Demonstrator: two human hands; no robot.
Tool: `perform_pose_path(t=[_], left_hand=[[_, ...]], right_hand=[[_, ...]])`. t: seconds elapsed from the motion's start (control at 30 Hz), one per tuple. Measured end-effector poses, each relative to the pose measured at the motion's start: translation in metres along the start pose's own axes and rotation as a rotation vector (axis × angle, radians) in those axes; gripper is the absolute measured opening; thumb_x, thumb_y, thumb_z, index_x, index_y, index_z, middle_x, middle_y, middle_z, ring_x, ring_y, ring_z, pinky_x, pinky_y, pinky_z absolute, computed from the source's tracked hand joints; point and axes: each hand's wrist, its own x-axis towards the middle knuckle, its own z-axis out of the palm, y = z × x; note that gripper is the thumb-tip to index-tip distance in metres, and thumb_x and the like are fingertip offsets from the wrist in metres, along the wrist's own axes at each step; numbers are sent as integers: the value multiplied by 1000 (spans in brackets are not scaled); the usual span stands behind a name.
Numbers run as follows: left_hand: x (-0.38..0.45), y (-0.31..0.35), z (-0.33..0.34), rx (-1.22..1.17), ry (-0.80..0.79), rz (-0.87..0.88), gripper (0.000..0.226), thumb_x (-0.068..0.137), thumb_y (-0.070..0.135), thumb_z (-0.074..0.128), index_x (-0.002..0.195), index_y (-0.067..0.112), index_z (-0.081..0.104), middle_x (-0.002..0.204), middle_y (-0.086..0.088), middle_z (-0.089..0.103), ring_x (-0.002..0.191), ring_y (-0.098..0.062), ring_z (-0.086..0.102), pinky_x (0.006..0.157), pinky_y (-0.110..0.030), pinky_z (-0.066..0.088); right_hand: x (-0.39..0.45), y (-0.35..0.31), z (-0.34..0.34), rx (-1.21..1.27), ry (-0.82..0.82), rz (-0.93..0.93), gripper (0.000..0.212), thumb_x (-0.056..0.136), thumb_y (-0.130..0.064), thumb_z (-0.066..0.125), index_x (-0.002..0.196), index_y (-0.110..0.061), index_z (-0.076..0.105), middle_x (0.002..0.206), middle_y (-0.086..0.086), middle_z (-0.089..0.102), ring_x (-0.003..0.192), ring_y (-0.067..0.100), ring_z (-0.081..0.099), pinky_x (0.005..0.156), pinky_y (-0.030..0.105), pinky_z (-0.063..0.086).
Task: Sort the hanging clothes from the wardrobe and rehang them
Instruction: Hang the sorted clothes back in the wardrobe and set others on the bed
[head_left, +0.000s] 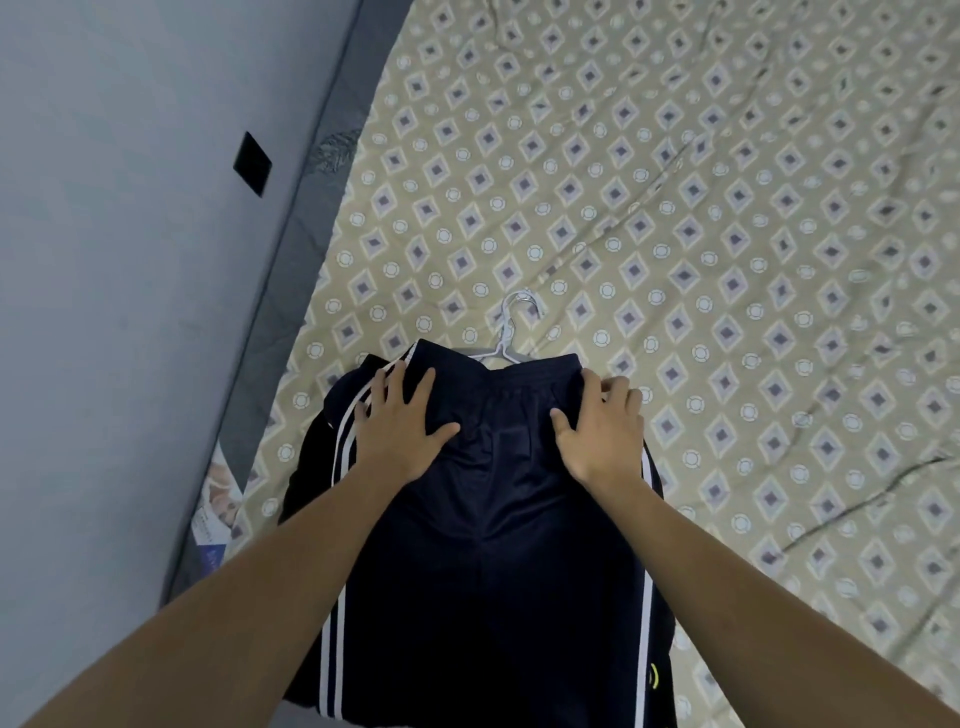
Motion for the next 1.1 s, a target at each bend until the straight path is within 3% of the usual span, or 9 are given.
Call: perform_pose_path(t=[0.1, 0.33, 0.53, 0.73, 0.93, 1.1], left_hand=[[8, -4, -3, 8, 81, -24, 86, 96, 79, 34, 166, 38, 5, 174, -9, 1, 160, -34, -3, 125, -62, 14], [10, -10, 2, 21, 82, -15, 91, 94, 79, 42, 166, 36, 8, 170, -14, 16, 157, -36, 11, 125, -59, 19], [5, -7, 7, -19, 81, -6, 87, 97, 72, 46, 166, 35, 10, 171, -14, 12, 158, -35, 8, 124, -59, 22], [-6, -4, 0, -56, 67, 1, 88, 96, 73, 47, 166, 37, 9, 172, -11, 9, 158, -34, 7, 124, -58, 24], [-31, 11, -53, -194, 175, 32, 87, 94, 80, 39, 165, 38, 13, 164, -14, 29, 151, -35, 25, 119, -57, 33], [-65, 48, -128, -278, 125, 156, 71, 102, 70, 34, 163, 34, 26, 146, -12, 49, 137, -33, 43, 110, -49, 41]], right_hand=[[5, 7, 3, -46, -41, 26, 69, 99, -53, 55, 154, -18, 32, 144, 12, 43, 131, 36, 40, 106, 49, 40], [9, 7, 4, 18, -74, 20, 69, 98, -57, 55, 150, -16, 35, 144, 12, 49, 129, 39, 49, 106, 51, 40], [12, 11, -6, 249, -174, 53, 62, 99, -55, 58, 144, -18, 36, 139, 9, 61, 124, 35, 59, 104, 51, 45], [0, 15, -23, 390, -230, 55, 53, 99, -60, 55, 138, -27, 41, 134, 4, 64, 122, 29, 57, 98, 45, 47], [-39, 21, -93, 564, -148, -58, 35, 101, -57, 55, 132, -44, 46, 105, -17, 70, 98, 7, 66, 92, 39, 52], [-94, 29, -173, 555, -30, -85, 33, 102, -56, 54, 133, -43, 49, 100, -13, 66, 92, 3, 63, 82, 32, 48]])
